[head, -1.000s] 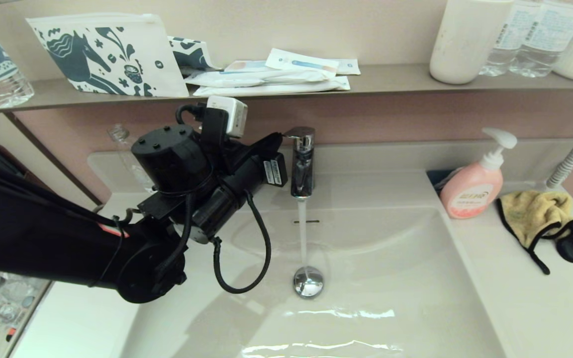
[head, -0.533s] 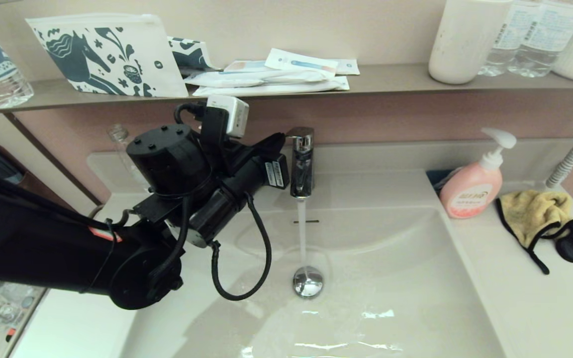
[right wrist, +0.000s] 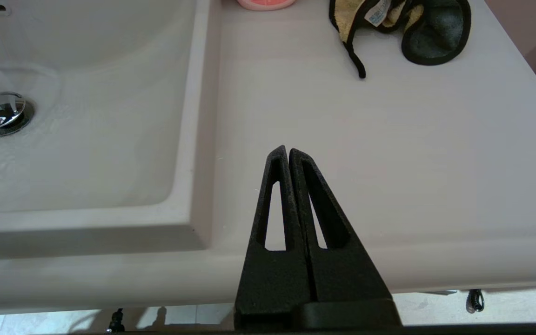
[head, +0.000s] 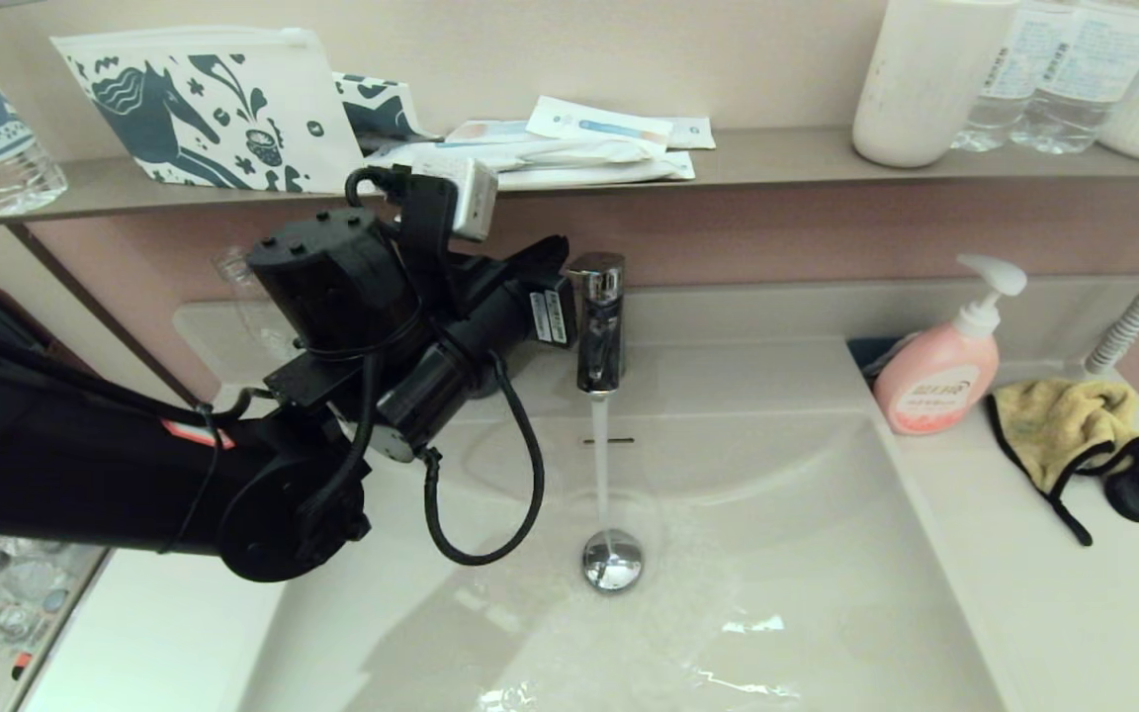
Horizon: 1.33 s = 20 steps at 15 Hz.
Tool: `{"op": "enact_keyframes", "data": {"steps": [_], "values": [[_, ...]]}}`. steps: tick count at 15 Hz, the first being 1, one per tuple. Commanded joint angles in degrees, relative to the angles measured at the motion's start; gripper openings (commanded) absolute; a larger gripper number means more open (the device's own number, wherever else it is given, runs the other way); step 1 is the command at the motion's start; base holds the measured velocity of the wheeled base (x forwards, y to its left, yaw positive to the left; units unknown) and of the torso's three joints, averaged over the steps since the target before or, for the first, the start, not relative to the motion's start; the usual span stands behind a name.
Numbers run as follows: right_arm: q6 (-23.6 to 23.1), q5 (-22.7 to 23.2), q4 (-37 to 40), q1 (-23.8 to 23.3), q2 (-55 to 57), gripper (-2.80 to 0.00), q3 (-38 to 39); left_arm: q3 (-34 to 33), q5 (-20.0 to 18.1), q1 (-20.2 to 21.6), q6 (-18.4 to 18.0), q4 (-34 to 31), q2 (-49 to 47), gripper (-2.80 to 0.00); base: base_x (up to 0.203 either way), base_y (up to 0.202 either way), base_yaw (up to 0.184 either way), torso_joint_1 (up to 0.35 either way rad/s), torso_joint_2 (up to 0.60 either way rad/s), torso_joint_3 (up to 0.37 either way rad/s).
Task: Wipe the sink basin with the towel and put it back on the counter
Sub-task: Turn off the faucet
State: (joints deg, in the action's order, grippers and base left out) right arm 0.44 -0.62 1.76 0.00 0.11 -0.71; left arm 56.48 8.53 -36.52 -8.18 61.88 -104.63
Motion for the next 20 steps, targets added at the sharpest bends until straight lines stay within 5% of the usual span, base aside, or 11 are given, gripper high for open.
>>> {"op": "enact_keyframes", "data": {"steps": [1,7,14,18,20], "values": [[0.0,0.01,0.0,0.0,-0.02,-2.8,0.0,1.03,0.08,-0.65,-0.62,0.26,-1.0,-2.8,0.0,0.0,0.0,0.0,0.0,0.0],[0.0,0.01,0.0,0.0,-0.02,-2.8,0.0,1.82,-0.01,-2.06,-3.07,0.26,-3.87,-2.8,0.0,0.0,0.0,0.0,0.0,0.0],[0.0,0.01,0.0,0.09,-0.02,-2.8,0.0,-7.01,0.11,-3.03,-3.07,1.05,-1.21,-2.8,0.0,0.0,0.0,0.0,0.0,0.0],[0.0,0.01,0.0,0.09,-0.02,-2.8,0.0,-8.36,1.78,-5.03,-3.23,-0.48,6.36,-2.8,0.0,0.0,0.0,0.0,0.0,0.0],[0.0,0.01,0.0,0.02,-0.02,-2.8,0.0,-14.52,2.47,-6.43,-3.21,-2.78,11.55,-2.8,0.0,0.0,0.0,0.0,0.0,0.0]]}}
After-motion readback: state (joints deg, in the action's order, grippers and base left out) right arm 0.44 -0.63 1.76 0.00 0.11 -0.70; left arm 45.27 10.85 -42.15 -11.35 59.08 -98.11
